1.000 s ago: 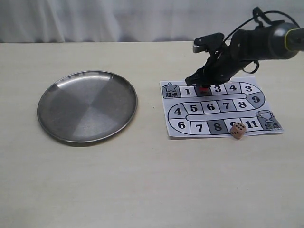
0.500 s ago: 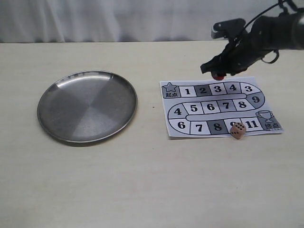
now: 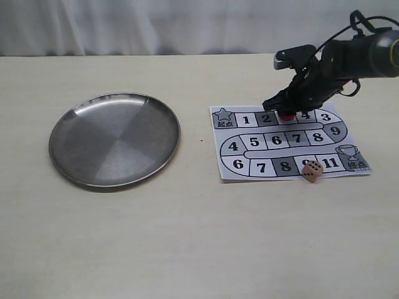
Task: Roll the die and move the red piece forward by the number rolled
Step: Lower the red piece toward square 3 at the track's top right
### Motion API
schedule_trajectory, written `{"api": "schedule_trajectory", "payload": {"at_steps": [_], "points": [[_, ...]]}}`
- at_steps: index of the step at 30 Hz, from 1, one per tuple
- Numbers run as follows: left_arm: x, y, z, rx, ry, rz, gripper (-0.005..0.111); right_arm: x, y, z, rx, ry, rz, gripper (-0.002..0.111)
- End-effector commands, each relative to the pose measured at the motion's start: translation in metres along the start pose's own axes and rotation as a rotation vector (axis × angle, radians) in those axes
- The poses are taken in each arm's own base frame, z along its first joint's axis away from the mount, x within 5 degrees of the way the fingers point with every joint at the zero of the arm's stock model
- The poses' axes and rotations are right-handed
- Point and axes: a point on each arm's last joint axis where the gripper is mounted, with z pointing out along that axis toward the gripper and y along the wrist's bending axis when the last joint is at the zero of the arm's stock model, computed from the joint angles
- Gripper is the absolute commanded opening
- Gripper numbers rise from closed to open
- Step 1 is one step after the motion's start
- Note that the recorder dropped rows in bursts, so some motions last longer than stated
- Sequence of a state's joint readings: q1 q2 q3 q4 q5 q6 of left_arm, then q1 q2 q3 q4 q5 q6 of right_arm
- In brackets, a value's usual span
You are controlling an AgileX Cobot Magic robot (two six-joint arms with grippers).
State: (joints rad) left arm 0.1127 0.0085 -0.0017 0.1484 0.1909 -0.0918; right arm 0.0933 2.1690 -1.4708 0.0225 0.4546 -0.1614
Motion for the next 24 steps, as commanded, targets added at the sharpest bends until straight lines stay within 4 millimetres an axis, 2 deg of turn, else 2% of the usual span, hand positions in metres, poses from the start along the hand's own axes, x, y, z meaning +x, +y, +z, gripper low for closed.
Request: {"api": "schedule_trajectory", "payload": {"at_steps": [1, 4, 6, 8, 14, 15, 17, 19, 21, 23, 24], "points": [[-0.001, -0.001, 0.000, 0.011, -0.020, -0.009, 0.000, -0.022, -0.015, -0.059, 0.035, -0.105, 0.030, 0.005], [-0.001, -0.001, 0.000, 0.011, -0.020, -0.009, 0.000, -0.024, -0.025, -0.076, 0.049, -0.127, 0.058, 0.005], [-0.001, -0.001, 0.000, 0.011, -0.020, -0.009, 0.000, -0.022, -0.032, -0.075, 0.054, -0.122, 0.087, 0.005], [-0.001, -0.001, 0.000, 0.011, -0.020, -0.009, 0.000, -0.019, -0.033, -0.066, 0.053, -0.104, 0.096, 0.005], [-0.001, -0.001, 0.000, 0.011, -0.020, -0.009, 0.000, 0.000, -0.032, -0.017, 0.038, -0.001, 0.099, 0.005], [-0.001, -0.001, 0.000, 0.011, -0.020, -0.009, 0.000, 0.010, -0.032, 0.000, 0.033, 0.052, 0.099, 0.005], [-0.001, -0.001, 0.000, 0.011, -0.020, -0.009, 0.000, 0.021, -0.030, 0.019, 0.025, 0.092, 0.101, 0.005], [-0.001, -0.001, 0.000, 0.011, -0.020, -0.009, 0.000, 0.026, -0.029, 0.029, 0.021, 0.115, 0.104, 0.005], [-0.001, -0.001, 0.000, 0.011, -0.020, -0.009, 0.000, 0.025, -0.030, 0.025, 0.021, 0.111, 0.104, 0.005], [-0.001, -0.001, 0.000, 0.011, -0.020, -0.009, 0.000, 0.016, -0.032, 0.009, 0.033, 0.080, 0.092, 0.005], [-0.001, -0.001, 0.000, 0.011, -0.020, -0.009, 0.000, 0.009, -0.036, -0.006, 0.047, 0.057, 0.081, 0.005]]}}
